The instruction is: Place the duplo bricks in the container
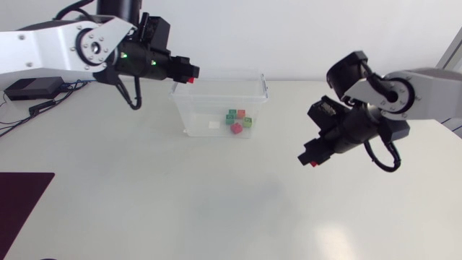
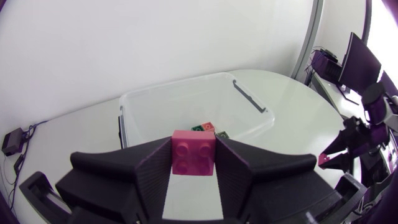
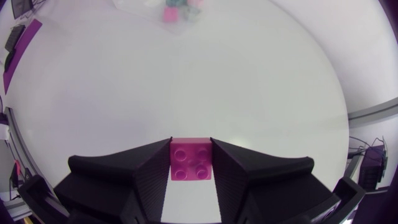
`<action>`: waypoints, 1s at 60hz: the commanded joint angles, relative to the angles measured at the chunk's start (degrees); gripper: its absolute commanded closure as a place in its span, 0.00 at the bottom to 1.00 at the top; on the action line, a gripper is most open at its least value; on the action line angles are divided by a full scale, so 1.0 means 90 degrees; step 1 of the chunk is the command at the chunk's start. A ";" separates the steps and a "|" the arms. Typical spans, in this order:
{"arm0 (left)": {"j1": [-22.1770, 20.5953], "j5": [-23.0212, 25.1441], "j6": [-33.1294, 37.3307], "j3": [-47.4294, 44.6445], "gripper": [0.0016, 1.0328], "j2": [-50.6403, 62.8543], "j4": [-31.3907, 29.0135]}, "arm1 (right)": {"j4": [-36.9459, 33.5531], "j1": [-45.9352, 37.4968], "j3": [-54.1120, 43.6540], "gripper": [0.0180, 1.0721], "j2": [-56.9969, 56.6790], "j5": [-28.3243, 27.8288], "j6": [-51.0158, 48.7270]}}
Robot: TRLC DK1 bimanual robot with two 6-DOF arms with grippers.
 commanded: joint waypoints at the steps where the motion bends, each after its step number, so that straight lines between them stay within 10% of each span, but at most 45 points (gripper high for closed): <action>1: 0.0063 0.0086 -0.0042 0.0651 0.77 0.0782 0.0118 | -0.0203 0.0219 0.0475 0.77 -0.0129 -0.0020 0.0238; 14: 0.0073 0.0076 -0.0061 0.1891 0.67 0.2022 0.0138 | -0.0183 0.0502 0.1335 0.77 -0.0109 -0.0030 0.0472; 20: 0.0141 0.0076 -0.0081 0.2692 0.01 0.2725 -0.0643 | 0.0032 0.0551 0.1676 0.77 -0.0021 -0.0079 0.0511; 60: 0.0356 0.0076 0.0193 0.1247 0.03 -0.0741 -0.2997 | 0.1985 0.0952 0.3766 0.75 0.2078 -0.0303 0.0804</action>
